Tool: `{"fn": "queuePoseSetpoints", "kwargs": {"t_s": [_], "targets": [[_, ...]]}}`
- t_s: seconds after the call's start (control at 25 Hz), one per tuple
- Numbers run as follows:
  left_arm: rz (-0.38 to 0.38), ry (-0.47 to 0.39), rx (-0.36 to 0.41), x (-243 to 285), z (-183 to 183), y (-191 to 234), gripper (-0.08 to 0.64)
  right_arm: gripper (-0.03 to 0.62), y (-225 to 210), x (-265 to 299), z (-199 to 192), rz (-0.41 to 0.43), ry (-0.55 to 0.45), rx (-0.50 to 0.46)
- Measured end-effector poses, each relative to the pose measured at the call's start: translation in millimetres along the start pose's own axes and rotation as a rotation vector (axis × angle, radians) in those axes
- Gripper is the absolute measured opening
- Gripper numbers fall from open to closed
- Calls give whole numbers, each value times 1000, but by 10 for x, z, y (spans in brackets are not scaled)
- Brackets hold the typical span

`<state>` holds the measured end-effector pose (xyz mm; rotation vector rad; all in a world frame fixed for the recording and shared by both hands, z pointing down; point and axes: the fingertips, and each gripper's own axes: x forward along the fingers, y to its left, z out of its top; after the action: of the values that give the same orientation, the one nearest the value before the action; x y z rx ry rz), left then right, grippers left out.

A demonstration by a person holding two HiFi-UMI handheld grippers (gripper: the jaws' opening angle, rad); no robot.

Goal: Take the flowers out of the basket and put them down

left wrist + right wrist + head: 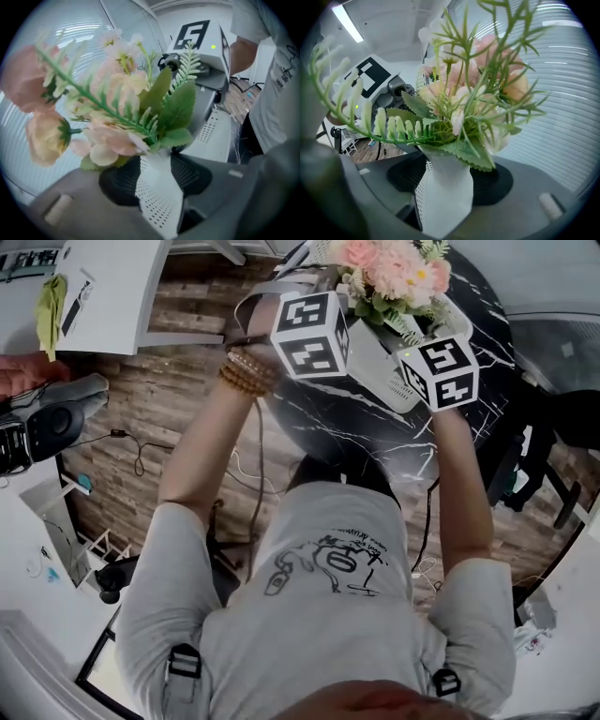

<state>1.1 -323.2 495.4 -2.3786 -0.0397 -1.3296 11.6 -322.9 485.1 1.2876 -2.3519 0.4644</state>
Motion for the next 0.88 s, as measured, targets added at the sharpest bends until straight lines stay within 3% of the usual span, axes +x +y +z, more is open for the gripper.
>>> {"fn": "queuePoseSetpoints", "kwargs": {"t_s": [0.88], "targets": [[98,4,8,-1002,630,56,201,298,305,-826,808,-1,-82,-76]]}}
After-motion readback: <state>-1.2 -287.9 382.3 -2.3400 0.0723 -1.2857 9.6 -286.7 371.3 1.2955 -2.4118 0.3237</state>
